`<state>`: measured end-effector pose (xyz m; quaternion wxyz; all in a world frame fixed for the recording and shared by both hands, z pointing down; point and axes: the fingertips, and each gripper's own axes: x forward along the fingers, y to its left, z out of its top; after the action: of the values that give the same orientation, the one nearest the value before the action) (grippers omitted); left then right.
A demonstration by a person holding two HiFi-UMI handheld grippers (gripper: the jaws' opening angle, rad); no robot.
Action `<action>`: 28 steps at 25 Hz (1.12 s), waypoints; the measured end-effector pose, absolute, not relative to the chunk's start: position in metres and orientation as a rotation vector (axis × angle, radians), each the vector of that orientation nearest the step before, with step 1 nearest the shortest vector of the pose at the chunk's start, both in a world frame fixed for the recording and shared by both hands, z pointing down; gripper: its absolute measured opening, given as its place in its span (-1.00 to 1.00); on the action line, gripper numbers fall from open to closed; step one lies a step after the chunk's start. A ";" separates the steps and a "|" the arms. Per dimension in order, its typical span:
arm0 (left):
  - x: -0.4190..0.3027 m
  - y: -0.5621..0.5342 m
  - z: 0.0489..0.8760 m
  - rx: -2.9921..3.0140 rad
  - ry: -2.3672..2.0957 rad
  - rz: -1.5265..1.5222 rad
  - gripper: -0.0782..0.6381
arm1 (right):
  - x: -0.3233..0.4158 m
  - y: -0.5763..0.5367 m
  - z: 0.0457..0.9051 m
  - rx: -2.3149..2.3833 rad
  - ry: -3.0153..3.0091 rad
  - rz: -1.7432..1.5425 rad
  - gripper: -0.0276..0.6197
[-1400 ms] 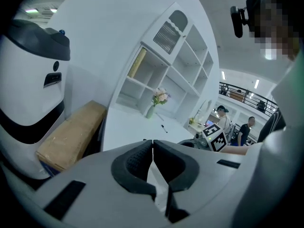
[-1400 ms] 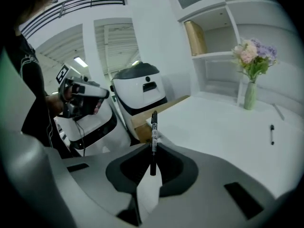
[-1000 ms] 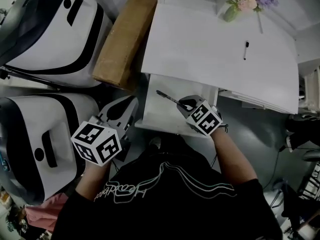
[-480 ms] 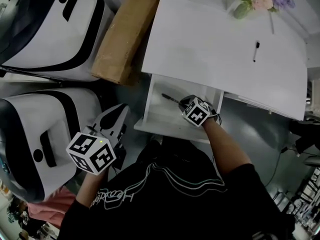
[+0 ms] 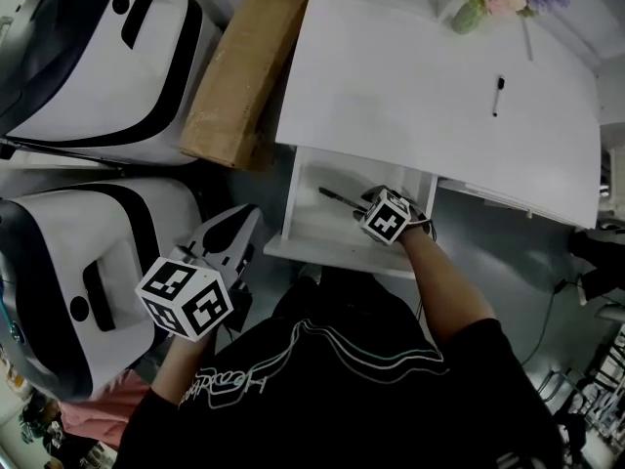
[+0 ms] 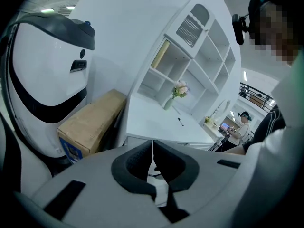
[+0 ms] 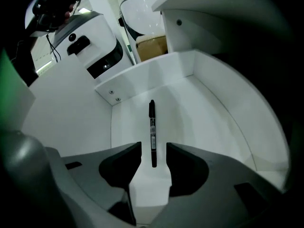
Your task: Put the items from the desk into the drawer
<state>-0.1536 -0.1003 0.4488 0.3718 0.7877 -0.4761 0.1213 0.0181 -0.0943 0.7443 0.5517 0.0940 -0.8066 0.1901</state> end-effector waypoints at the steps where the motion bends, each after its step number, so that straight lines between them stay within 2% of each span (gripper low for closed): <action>1: -0.152 -0.100 0.448 2.027 -1.213 0.308 -0.71 | 0.019 -0.096 0.735 0.238 -1.925 0.448 -0.37; 7: -0.129 -0.095 0.438 2.089 -1.114 0.283 -0.71 | 0.025 -0.097 0.651 0.428 -2.064 0.469 -0.38; 12: -0.094 -0.103 0.423 2.199 -1.005 0.257 -0.71 | 0.037 -0.108 0.563 0.758 -2.313 0.693 -0.69; 15: -0.074 -0.103 0.414 2.238 -0.952 0.264 -0.71 | 0.054 -0.107 0.524 0.893 -2.407 0.791 -0.72; 22: -0.026 -0.123 0.405 2.307 -0.848 0.291 -0.71 | 0.128 -0.137 0.466 1.225 -2.439 0.791 -0.74; 28: -0.007 -0.142 0.411 2.322 -0.811 0.327 -0.71 | 0.191 -0.193 0.452 1.466 -2.320 0.662 -0.73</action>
<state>-0.0067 -0.1422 0.4110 0.3245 0.8852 -0.3091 0.1246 0.1914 -0.1931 0.4516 0.1586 0.5126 -0.8115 0.2314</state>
